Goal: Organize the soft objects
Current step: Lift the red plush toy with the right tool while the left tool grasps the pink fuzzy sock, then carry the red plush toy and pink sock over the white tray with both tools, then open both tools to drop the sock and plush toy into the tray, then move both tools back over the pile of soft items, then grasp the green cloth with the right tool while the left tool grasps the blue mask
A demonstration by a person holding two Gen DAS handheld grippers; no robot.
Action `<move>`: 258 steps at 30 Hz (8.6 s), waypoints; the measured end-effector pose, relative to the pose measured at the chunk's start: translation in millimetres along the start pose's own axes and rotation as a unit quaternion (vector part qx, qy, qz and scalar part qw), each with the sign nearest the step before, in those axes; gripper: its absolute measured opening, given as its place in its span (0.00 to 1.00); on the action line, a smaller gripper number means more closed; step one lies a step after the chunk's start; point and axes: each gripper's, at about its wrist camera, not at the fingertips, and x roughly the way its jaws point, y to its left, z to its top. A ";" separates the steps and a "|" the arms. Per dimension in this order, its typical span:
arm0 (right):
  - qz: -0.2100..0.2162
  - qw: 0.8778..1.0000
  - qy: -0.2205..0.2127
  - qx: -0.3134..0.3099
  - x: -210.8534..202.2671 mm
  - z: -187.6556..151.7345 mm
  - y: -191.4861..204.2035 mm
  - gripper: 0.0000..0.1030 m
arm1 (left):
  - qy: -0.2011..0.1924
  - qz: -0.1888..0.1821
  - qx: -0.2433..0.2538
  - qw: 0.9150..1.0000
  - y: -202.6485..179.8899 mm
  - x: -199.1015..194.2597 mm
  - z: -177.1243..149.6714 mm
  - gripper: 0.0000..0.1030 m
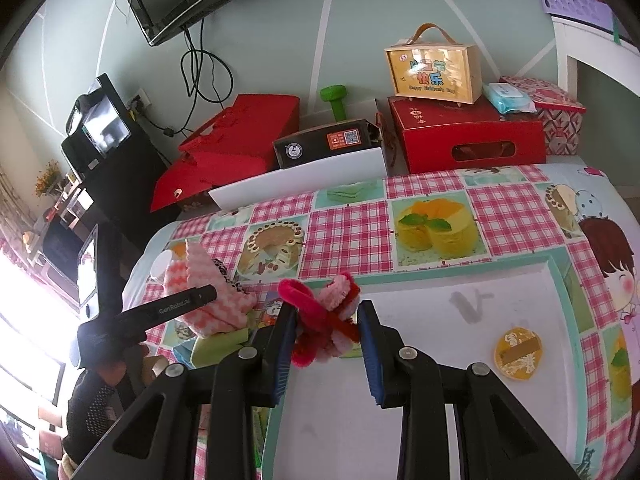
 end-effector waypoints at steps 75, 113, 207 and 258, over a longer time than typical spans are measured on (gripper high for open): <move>-0.134 0.984 0.036 0.110 11.9 -4.4 -139.2 0.34 | 0.075 -0.178 0.205 0.960 -185.6 -16.0 -100.5 0.13; -0.189 0.977 0.058 0.082 25.7 -1.3 -131.3 0.80 | 0.098 -0.113 0.176 0.973 -172.8 14.6 -93.2 0.66; -0.019 0.985 0.094 -0.144 67.6 -40.7 84.1 1.00 | -0.021 0.093 -0.144 0.985 124.9 -83.3 -15.6 0.92; 0.072 0.973 0.155 -0.155 135.3 -61.6 122.4 0.23 | 0.072 0.036 -0.065 0.995 77.8 -24.7 -11.3 0.92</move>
